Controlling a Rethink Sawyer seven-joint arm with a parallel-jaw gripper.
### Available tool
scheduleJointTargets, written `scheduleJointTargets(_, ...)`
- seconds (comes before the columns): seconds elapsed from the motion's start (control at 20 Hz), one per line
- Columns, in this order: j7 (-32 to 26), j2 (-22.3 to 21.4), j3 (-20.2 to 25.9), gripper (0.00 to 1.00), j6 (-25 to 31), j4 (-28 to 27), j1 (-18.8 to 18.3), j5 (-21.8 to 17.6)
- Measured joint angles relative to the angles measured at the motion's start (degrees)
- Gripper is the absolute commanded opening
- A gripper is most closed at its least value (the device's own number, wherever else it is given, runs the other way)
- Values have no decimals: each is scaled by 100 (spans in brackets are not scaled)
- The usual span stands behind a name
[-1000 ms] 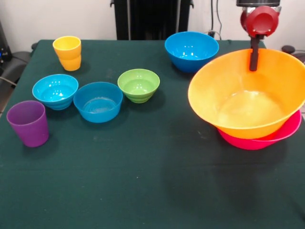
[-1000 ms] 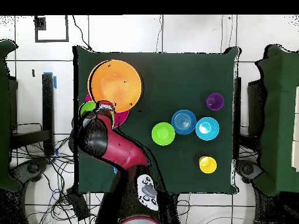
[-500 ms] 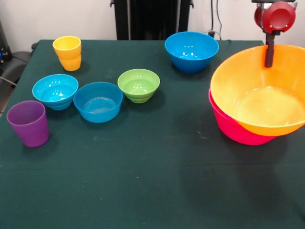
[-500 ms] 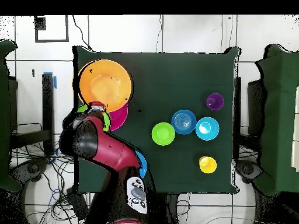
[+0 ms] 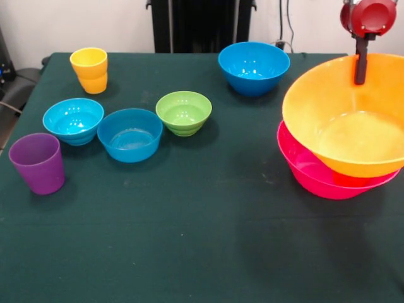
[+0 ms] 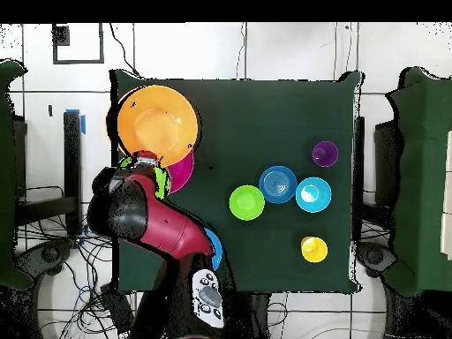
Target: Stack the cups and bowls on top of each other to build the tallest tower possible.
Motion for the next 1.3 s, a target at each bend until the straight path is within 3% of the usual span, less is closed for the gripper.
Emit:
scheduleJointTargets(0.35, 0, 5, 93, 0, -1, 2, -254, 2)
scheduleJointTargets(1.3, 0, 6, 145, 0, -1, 24, -268, 1)
